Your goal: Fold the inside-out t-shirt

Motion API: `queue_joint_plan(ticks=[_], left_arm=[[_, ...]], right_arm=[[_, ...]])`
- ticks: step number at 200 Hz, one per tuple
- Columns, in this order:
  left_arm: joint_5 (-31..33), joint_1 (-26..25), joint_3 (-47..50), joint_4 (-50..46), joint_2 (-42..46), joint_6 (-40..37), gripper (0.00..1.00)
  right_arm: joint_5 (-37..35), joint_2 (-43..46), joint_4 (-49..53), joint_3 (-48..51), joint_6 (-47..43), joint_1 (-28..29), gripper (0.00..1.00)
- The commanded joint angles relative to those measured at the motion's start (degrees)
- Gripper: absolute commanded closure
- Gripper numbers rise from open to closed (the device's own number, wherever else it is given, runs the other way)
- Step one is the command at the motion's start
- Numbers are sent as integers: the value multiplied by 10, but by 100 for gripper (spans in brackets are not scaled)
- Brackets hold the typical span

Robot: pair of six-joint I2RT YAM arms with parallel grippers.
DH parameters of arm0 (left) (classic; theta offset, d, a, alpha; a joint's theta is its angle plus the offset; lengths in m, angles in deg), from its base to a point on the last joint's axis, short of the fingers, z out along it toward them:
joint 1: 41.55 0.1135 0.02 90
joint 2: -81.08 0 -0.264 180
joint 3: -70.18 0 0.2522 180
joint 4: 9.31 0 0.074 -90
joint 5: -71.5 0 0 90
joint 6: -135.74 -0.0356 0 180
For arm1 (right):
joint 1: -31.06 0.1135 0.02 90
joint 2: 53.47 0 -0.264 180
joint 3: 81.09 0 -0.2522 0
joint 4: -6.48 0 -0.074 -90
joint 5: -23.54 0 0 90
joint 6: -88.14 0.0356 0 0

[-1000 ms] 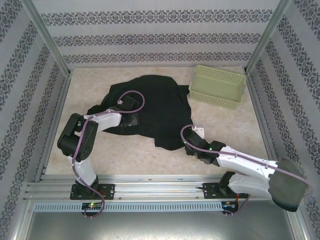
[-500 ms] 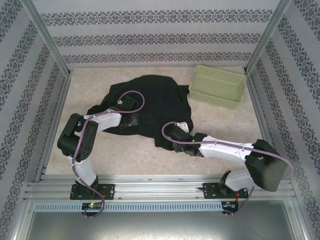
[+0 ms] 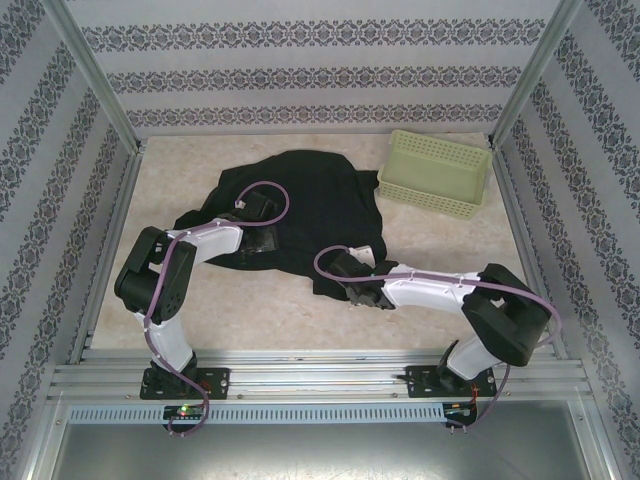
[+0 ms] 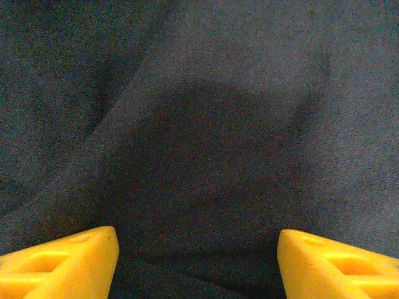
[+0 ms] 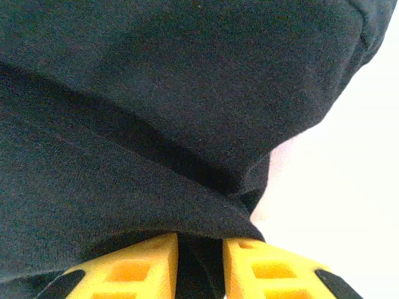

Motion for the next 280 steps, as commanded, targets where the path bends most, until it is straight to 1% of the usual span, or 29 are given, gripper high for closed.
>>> queue_joint_plan(ticks=[1,53,70,87,100,128,153,189,235,257,280], left_arm=[[-18,6,13,-29,-3,-3,32],[-18,6,13,-28,-3,-3,32],[-17,6,12,-28,-5,-3,32],[-14,6,13,-29,-6,-3,32],[-8,6,12,-32,-6,-3,32],[3,6,11,-38,-7,0,32],[10,6,10,-41,-9,2,32],[11,6,8,-42,-10,3,31],[-2,6,2,-44,-14,0,31],[-23,1,2,-42,-2,-6,31],[-25,-21,-6,-59,24,-21,29]], right_arm=[[-23,-17,23,-11,1,-11,76],[-35,-32,37,-13,13,-13,85],[-37,-34,40,-12,16,-13,91],[-48,-27,52,-10,22,-12,100],[-59,-12,62,-7,28,-8,100],[-75,49,68,16,33,1,100],[-54,126,33,56,20,12,100],[-40,249,6,116,33,13,100],[-19,401,-36,171,26,12,100],[-12,438,-61,182,22,10,100],[-7,458,-85,185,19,1,100]])
